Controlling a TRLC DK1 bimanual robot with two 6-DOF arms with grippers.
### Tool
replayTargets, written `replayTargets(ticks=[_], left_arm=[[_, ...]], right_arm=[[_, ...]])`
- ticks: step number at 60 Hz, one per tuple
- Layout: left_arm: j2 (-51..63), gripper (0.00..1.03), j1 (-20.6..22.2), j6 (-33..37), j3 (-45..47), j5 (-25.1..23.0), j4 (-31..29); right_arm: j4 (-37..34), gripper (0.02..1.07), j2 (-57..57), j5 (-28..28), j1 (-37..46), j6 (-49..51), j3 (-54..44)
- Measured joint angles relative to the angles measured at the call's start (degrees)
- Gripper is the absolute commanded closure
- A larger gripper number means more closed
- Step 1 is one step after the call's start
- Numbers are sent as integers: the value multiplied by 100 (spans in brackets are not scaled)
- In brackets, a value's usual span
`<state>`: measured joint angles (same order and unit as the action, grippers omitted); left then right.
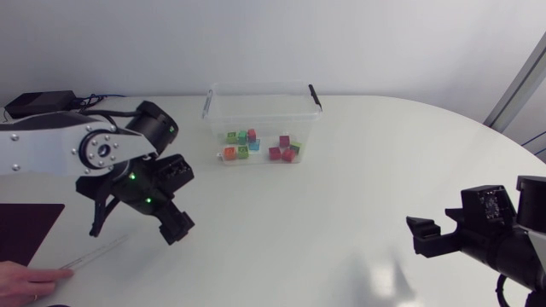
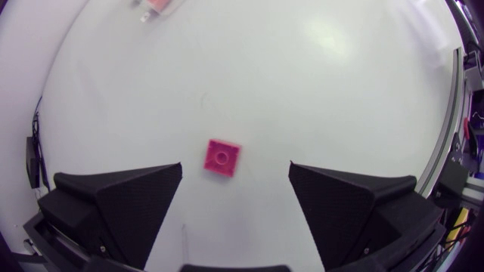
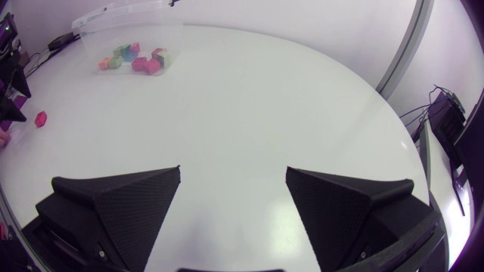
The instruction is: Place the duplo bricks in the container
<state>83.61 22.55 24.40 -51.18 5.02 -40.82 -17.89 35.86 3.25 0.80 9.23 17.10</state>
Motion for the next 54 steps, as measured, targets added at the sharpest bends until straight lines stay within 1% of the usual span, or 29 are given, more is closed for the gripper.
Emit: replayTargets(ticks=[6, 17, 30, 37, 54], left_arm=[[267, 5, 68, -22, 175, 0, 59], [732, 5, 26, -20, 216, 0, 538], [1342, 5, -243, -17, 192, -24, 960], [1410, 5, -431, 28, 140, -44, 1176], [1416, 5, -514, 96, 118, -39, 1226]], right_arm=[[-28, 6, -87, 0, -7, 0, -11], [-70, 6, -203, 0, -35, 0, -42], [-83, 6, -212, 2, -35, 0, -74], [-81, 6, -216, 2, -35, 0, -111], [-74, 6, -216, 0, -35, 0, -133]])
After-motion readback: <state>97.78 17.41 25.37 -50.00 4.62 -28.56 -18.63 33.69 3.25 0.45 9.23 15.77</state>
